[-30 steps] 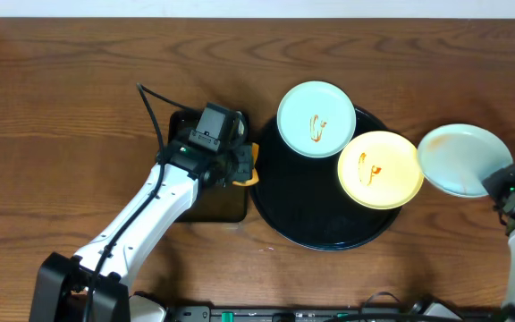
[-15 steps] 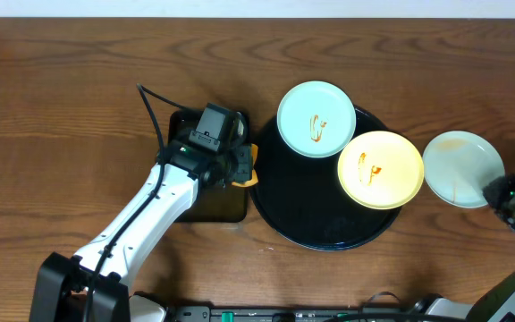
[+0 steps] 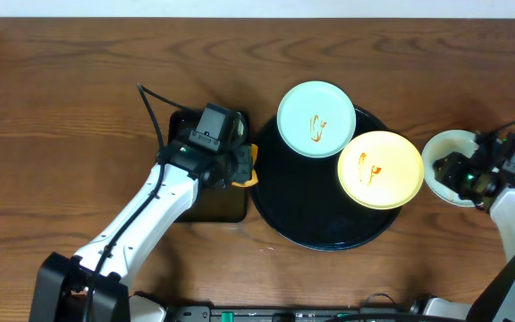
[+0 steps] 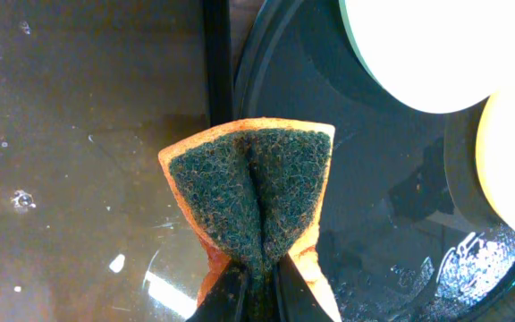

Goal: Clean dirty plates on tray and stack at the side

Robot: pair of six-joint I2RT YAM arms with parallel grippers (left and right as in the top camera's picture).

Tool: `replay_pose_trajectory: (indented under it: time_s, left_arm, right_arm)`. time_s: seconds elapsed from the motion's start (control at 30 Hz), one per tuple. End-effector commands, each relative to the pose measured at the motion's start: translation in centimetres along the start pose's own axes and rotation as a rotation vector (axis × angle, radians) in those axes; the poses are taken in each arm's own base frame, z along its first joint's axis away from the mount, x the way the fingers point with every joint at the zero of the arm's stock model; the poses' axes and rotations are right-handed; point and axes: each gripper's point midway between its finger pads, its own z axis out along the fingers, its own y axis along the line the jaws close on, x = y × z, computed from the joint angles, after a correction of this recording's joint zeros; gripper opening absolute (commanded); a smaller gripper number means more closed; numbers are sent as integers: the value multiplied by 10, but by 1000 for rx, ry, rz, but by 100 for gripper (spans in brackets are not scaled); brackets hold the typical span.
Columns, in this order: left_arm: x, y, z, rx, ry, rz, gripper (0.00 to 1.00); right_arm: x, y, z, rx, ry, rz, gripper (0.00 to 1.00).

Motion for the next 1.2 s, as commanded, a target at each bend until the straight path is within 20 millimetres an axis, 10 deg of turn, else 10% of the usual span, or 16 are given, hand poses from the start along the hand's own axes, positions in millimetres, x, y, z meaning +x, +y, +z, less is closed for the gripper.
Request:
replay_pose_trajectory:
  time_s: [0.0,0.17,0.43,1.17]
  left_arm:
    - [0,4,0,-14,-7,-10,8]
    - [0,4,0,-14,-6,-10,8]
    - [1,4,0,-16,-3,-11,8]
    - [-1,2,0,-9,-9,-5,8]
  right_arm:
    - [4,21,3,-52,27,-78,40]
    - [19,24,17,-56,95,-79,36]
    - [26,27,24,-68,126,-81,1]
    - [109,86,11,-132,407,-181,1]
